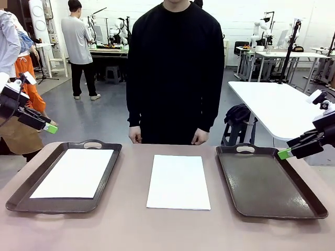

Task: Sort the A4 documents.
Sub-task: Receive the A4 Paper.

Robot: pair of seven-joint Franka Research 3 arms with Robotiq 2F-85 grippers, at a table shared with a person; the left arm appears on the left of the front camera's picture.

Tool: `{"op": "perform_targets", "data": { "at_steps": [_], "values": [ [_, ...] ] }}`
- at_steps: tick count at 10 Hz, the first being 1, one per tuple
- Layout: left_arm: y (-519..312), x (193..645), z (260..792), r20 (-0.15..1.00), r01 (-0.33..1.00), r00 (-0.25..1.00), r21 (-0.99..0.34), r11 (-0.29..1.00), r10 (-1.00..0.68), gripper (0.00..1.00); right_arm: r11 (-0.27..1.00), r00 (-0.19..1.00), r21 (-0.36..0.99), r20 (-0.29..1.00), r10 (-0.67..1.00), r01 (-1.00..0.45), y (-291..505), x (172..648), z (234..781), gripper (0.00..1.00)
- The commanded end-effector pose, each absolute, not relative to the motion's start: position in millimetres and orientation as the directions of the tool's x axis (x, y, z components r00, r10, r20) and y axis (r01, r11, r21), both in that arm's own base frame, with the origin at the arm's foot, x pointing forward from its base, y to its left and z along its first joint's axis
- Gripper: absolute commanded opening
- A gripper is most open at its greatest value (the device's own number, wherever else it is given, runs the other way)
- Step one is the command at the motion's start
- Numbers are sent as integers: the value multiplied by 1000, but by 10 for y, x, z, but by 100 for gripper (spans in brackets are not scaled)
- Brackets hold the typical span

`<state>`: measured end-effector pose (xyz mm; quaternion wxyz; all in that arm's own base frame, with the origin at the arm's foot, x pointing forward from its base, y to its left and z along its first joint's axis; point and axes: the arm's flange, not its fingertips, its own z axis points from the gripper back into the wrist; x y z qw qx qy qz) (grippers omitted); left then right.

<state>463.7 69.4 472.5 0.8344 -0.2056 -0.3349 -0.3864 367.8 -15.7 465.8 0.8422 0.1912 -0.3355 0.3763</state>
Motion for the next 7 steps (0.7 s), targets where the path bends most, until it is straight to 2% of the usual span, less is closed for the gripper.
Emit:
{"op": "perform_targets", "data": {
  "at_steps": [1,5,7],
  "values": [
    [612,4526,4771,741,772,497,-140,620,-451,100,627,475,76,724,501,-776,-158,3720,4641,100],
    [574,4568,4780,721,737,547,-173,653,-426,100,627,475,76,724,501,-776,-158,3720,4641,100],
    [596,4564,4769,727,766,512,-145,626,-458,100,627,475,76,724,501,-776,-158,3720,4641,100]
  ]
}}
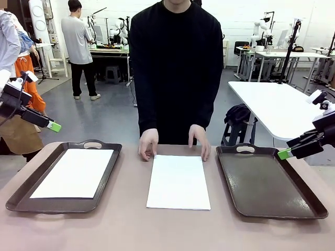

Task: Sort the A4 documents.
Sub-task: Receive the A4 Paper.

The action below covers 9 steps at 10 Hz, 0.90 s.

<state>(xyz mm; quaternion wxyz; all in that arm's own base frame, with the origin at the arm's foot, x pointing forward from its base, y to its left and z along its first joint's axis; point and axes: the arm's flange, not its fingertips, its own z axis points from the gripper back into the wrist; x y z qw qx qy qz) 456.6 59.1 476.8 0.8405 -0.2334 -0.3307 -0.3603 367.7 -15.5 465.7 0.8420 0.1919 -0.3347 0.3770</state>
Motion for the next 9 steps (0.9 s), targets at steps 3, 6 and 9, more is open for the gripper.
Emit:
{"op": "perform_targets", "data": {
  "at_steps": [3,6,9],
  "values": [
    [596,4564,4769,727,766,512,-145,626,-458,100,627,475,76,724,501,-776,-158,3720,4641,100],
    [596,4564,4769,727,766,512,-145,626,-458,100,627,475,76,724,501,-776,-158,3720,4641,100],
    [596,4564,4769,727,766,512,-145,626,-458,100,627,475,76,724,501,-776,-158,3720,4641,100]
  ]
}}
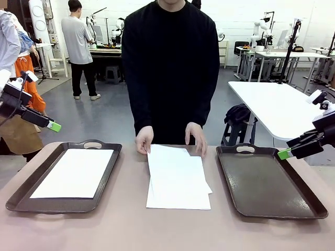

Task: Sort the A4 documents.
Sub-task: Receive the A4 Paper.

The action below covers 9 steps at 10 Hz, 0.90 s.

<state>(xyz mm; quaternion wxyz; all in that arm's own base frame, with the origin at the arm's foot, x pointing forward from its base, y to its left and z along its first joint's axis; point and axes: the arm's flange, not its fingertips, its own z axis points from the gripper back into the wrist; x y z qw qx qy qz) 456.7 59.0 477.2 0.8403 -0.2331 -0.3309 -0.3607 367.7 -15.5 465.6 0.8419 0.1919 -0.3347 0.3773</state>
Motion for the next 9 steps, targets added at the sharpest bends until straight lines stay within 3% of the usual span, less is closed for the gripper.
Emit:
{"op": "perform_targets", "data": {
  "at_steps": [1,9],
  "values": [
    [596,4564,4769,727,766,512,-145,626,-458,100,627,475,76,724,501,-776,-158,3720,4641,100],
    [596,4564,4769,727,766,512,-145,626,-458,100,627,475,76,724,501,-776,-158,3720,4641,100]
  ]
}}
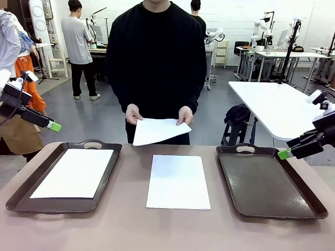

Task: Sort the A4 documents.
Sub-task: Receive the A4 Paper.

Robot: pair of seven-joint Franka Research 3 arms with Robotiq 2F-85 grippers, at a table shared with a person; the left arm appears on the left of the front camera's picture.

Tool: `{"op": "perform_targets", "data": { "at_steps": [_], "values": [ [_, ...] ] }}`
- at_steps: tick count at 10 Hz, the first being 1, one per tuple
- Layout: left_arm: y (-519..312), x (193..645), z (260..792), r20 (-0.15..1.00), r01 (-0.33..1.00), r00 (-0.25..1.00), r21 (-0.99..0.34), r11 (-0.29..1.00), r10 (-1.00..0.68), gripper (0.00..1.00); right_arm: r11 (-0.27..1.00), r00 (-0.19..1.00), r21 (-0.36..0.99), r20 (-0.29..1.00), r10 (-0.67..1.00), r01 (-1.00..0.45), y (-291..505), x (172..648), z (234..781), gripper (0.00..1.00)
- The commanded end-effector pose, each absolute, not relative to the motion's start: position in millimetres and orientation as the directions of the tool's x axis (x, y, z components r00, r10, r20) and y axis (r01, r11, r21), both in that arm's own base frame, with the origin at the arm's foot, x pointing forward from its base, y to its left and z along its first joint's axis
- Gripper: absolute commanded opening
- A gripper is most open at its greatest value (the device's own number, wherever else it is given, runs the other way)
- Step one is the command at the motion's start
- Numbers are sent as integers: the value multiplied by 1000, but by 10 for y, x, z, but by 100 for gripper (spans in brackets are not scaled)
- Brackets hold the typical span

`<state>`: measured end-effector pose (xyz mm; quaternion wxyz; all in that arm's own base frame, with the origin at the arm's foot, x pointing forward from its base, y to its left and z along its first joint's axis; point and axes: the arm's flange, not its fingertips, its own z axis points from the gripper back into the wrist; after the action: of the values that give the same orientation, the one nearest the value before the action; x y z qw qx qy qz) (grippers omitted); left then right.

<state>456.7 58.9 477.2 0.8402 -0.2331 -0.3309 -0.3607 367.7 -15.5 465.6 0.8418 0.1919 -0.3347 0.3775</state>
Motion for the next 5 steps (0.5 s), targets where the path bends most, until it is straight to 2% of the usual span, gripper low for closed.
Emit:
{"op": "perform_targets", "data": {
  "at_steps": [1,5],
  "values": [
    [596,4564,4769,727,766,512,-145,626,-458,100,627,475,76,724,501,-776,-158,3720,4641,100],
    [596,4564,4769,727,766,512,-145,626,-458,100,627,475,76,724,501,-776,-158,3720,4641,100]
  ]
}}
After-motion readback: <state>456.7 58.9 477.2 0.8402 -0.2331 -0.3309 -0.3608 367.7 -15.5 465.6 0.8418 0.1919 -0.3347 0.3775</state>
